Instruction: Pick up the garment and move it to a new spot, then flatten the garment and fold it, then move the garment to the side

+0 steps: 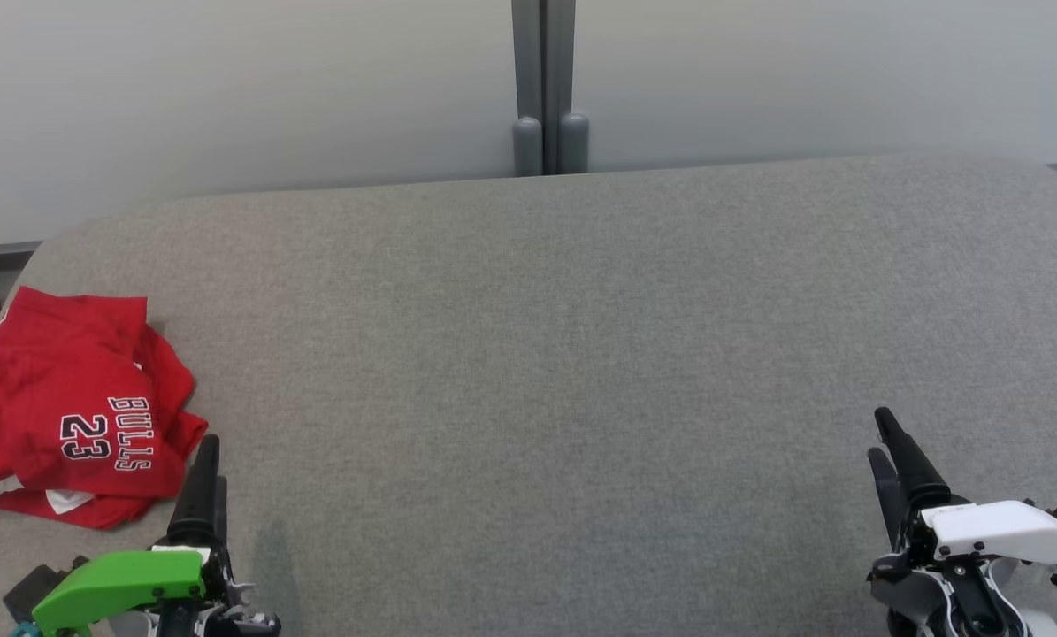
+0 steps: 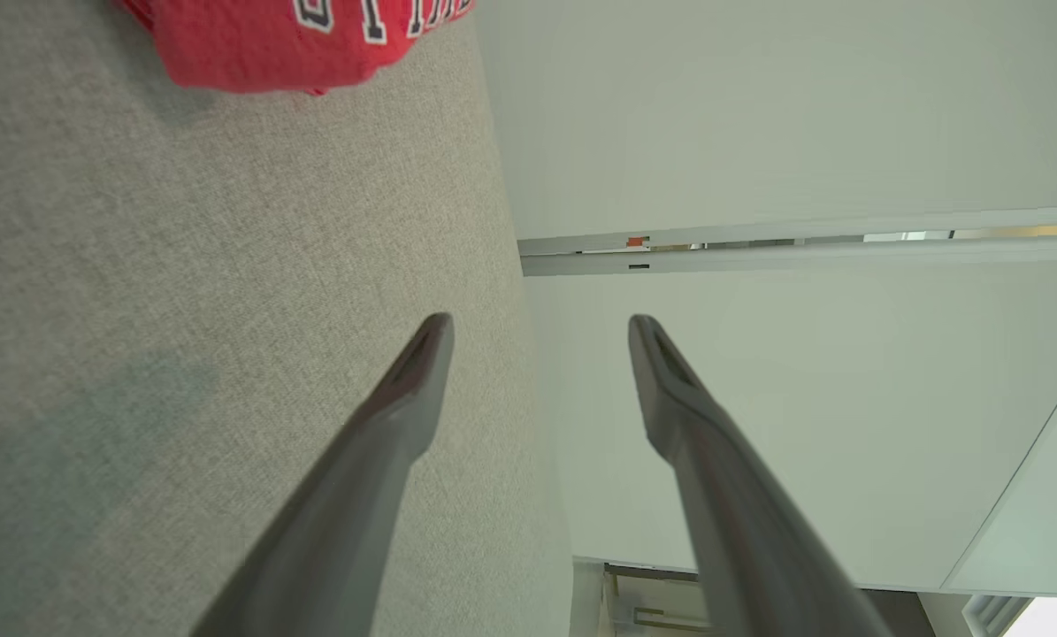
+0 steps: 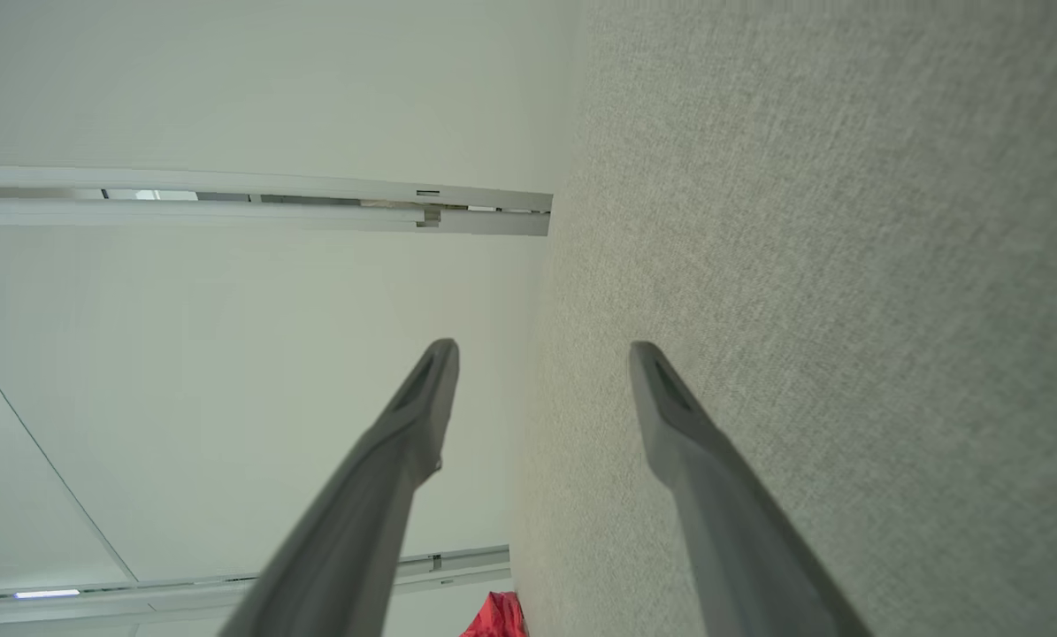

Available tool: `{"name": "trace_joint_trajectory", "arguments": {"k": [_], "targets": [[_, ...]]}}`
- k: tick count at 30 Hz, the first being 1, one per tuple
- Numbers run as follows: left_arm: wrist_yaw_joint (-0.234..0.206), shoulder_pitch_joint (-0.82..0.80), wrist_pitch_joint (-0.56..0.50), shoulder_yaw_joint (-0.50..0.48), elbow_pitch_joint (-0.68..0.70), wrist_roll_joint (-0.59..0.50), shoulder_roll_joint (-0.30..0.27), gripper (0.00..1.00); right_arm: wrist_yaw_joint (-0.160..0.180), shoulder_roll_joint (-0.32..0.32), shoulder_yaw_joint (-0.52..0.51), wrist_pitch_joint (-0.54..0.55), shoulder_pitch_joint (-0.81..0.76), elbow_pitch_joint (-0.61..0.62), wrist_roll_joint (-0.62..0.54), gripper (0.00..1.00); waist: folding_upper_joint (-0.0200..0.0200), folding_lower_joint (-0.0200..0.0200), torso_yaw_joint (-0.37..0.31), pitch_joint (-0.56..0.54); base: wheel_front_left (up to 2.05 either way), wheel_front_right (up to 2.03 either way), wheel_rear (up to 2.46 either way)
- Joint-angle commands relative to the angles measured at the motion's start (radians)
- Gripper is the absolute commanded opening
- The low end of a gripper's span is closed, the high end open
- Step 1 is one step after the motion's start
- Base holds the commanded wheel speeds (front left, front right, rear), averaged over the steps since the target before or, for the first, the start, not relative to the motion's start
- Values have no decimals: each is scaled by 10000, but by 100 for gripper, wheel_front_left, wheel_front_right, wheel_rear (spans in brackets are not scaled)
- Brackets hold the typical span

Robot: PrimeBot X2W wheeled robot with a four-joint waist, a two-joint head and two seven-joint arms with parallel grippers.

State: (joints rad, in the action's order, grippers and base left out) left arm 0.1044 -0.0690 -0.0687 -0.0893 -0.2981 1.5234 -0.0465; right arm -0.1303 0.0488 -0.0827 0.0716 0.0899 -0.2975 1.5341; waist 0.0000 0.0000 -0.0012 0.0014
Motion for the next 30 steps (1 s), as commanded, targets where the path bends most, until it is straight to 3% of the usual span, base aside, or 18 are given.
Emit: {"name": "trace_joint_trajectory", "arguments": {"k": [1,17,30], "targets": [[40,-294,124,42,101,-553,-164,100,-1,169,76,-140,279,200,-497,100,0,0,1,11,0,0,0],[78,-317,812,270,257,-4328,-206,100,-2,139,358,-830,479,193,-3790,100,0,0,-6,101,0,0,0],[-76,-236,1284,552,171,-6612,-324,100,-2,98,504,-1307,489,228,-5978,100,0,0,-72,130,0,0,0]]}}
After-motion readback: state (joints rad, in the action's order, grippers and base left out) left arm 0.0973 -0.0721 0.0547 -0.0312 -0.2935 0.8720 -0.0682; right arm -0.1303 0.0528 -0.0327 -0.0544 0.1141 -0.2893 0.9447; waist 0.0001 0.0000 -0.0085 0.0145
